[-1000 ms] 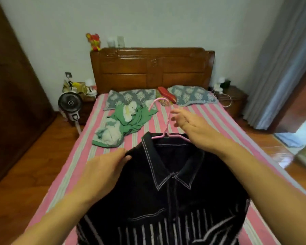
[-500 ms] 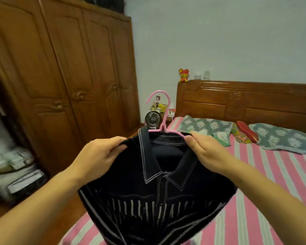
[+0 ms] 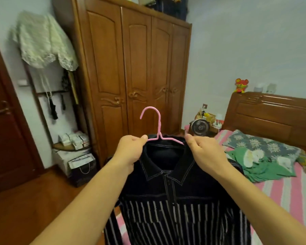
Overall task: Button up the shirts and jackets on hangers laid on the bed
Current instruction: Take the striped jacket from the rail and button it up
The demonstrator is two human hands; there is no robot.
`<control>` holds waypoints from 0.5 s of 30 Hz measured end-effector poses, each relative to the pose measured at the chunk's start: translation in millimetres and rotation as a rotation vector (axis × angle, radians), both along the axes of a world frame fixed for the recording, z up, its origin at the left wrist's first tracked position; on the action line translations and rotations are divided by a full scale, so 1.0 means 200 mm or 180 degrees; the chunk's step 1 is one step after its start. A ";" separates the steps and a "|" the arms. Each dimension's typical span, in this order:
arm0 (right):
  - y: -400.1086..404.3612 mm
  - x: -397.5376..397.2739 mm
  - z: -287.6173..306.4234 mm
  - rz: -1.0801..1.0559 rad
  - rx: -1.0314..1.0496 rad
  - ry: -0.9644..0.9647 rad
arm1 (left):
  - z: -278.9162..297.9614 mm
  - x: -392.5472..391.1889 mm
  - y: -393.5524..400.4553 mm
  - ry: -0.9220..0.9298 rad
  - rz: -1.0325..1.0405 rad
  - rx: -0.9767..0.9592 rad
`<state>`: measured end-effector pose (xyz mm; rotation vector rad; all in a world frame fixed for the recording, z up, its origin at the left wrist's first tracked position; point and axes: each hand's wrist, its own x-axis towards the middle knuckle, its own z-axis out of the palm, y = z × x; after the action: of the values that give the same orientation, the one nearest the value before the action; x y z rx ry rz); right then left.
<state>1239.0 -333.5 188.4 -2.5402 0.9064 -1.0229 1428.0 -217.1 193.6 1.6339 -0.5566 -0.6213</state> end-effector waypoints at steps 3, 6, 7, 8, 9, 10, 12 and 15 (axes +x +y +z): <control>0.07 0.22 -0.10 -0.0172 -0.0345 0.0173 | -0.06 0.25 0.09 0.1513 0.0051 -0.0485; 0.07 0.36 -0.18 -0.0285 -0.0269 0.0008 | -0.13 0.48 0.25 0.2261 -0.0313 -0.0662; 0.06 0.40 -0.19 -0.0287 -0.0191 -0.0093 | -0.17 0.53 0.30 0.2377 -0.0541 -0.0692; 0.06 0.43 -0.21 -0.0270 -0.0163 -0.0148 | -0.20 0.59 0.35 0.2391 -0.0775 -0.0673; 0.06 0.47 -0.22 -0.0232 -0.0162 -0.0151 | -0.23 0.63 0.39 0.2298 -0.0974 -0.0628; 0.07 0.52 -0.22 -0.0181 -0.0149 -0.0122 | -0.25 0.68 0.42 0.2150 -0.1108 -0.0533; 0.07 0.62 -0.23 -0.0045 -0.0028 -0.0051 | -0.26 0.78 0.48 0.1913 -0.1195 -0.0443; 0.08 0.78 -0.23 0.0192 0.0145 -0.0028 | -0.24 0.89 0.54 0.1662 -0.1034 -0.0541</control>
<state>1394.3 -316.6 142.2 -2.5077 0.8357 -0.9837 1606.2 -108.5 145.5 1.1635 -0.4717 -1.1646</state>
